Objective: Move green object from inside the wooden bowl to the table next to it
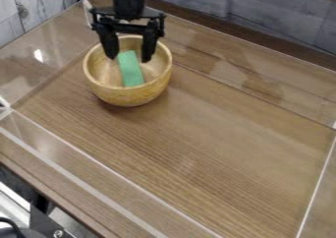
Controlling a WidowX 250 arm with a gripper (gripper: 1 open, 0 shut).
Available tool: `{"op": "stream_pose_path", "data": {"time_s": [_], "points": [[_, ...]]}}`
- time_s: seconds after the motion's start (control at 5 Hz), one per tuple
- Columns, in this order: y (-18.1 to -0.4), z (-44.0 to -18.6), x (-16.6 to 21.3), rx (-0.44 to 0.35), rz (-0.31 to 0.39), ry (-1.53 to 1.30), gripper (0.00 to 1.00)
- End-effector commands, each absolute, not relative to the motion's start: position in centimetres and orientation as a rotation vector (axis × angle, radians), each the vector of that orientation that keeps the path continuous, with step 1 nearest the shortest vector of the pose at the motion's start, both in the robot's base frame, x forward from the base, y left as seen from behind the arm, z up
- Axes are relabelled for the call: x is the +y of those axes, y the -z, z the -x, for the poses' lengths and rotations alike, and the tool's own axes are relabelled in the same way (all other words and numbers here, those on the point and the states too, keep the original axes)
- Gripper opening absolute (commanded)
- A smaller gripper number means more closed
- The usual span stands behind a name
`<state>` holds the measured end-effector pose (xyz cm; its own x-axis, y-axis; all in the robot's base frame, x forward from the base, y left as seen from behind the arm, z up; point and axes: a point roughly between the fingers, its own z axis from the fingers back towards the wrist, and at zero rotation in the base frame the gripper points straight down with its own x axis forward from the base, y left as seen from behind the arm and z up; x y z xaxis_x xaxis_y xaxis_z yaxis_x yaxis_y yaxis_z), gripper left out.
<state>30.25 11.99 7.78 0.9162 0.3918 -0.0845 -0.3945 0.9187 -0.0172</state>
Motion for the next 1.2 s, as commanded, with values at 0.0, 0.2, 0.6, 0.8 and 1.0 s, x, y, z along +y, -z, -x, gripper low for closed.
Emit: {"op": "stream_pose_path", "data": {"time_s": [0.0, 0.2, 0.6, 0.8, 1.0], "points": [[-9.9, -31.0, 13.2, 0.017, 0.015, -0.427, 1.0], [-9.1, -30.9, 13.2, 0.02, 0.009, -0.376, 1.0], [-7.1, -30.6, 14.0, 0.03, 0.002, -0.37, 1.0], [-6.2, -30.4, 14.7, 0.027, 0.001, -0.424, 1.0], [-5.8, -30.5, 14.7, 0.016, 0.005, -0.46, 1.0]]}}
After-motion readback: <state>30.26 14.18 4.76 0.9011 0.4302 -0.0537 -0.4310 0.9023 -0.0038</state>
